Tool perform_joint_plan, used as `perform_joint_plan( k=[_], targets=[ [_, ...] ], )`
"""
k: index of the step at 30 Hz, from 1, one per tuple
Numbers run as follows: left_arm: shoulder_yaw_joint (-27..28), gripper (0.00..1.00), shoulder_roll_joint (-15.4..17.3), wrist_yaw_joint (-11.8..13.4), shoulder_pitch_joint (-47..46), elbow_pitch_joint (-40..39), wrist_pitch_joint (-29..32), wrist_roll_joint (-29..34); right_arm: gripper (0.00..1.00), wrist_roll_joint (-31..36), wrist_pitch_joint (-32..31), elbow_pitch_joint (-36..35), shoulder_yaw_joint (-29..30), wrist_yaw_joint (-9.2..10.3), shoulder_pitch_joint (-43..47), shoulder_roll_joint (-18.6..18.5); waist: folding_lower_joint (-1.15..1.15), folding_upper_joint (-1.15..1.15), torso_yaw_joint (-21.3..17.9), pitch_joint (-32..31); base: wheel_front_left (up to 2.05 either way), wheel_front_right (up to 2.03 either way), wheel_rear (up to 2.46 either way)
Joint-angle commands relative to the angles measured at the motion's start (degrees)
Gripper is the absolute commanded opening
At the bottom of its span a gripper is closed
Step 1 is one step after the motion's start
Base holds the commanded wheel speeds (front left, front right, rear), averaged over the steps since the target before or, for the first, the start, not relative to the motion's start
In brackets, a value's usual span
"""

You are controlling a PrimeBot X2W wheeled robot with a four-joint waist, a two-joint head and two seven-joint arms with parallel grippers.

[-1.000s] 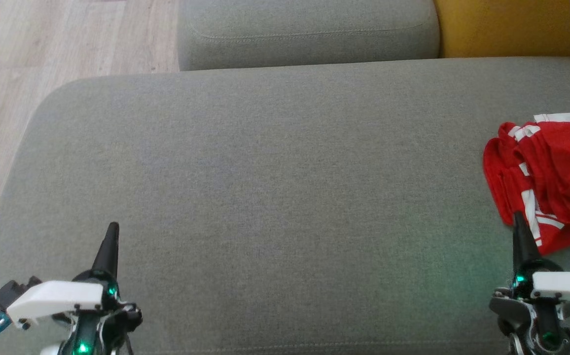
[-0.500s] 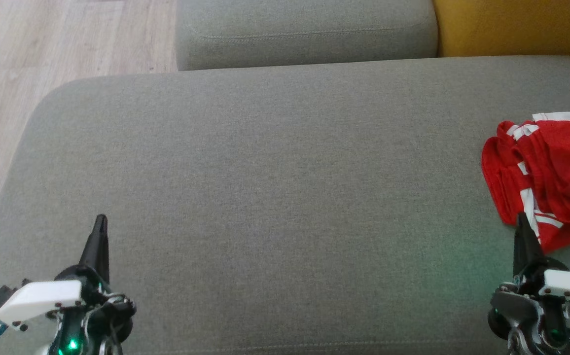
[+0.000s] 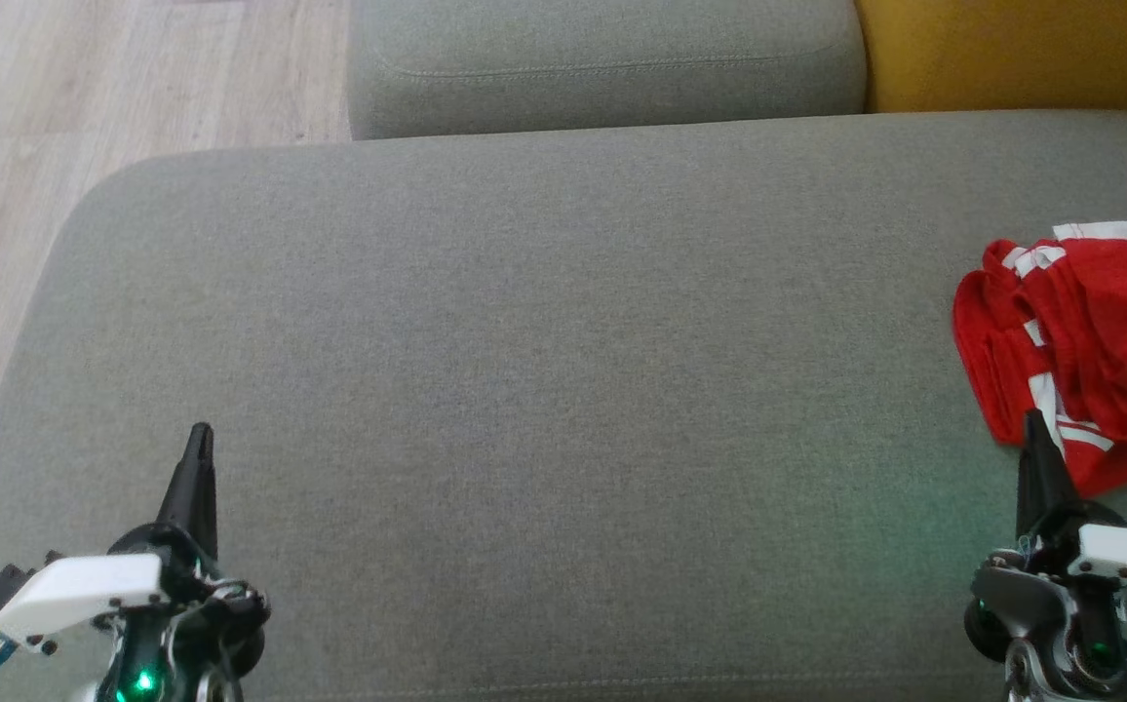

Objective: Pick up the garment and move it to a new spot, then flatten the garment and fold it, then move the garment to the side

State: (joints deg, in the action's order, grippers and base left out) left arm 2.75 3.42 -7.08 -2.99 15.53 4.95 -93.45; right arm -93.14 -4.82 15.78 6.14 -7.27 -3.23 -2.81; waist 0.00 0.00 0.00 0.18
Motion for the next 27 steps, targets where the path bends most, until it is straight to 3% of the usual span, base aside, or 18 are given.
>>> perform_joint_plan(
  k=[1,27],
  targets=[
    [2.25,0.0,0.56,-0.41,-3.07,-1.54,0.32,0.02,0.0,-0.16,-0.57,-1.84,-0.98,-0.22,-2.83,-1.06,0.0,0.0,0.01,0.0,0.0,0.0,0.0],
    [2.7,0.0,0.24,-0.41,-3.1,-1.53,0.68,0.39,0.0,0.18,-0.9,-1.81,-0.57,-0.22,-2.87,-0.78,0.0,0.0,0.01,0.0,0.0,0.0,0.0]
  ],
)
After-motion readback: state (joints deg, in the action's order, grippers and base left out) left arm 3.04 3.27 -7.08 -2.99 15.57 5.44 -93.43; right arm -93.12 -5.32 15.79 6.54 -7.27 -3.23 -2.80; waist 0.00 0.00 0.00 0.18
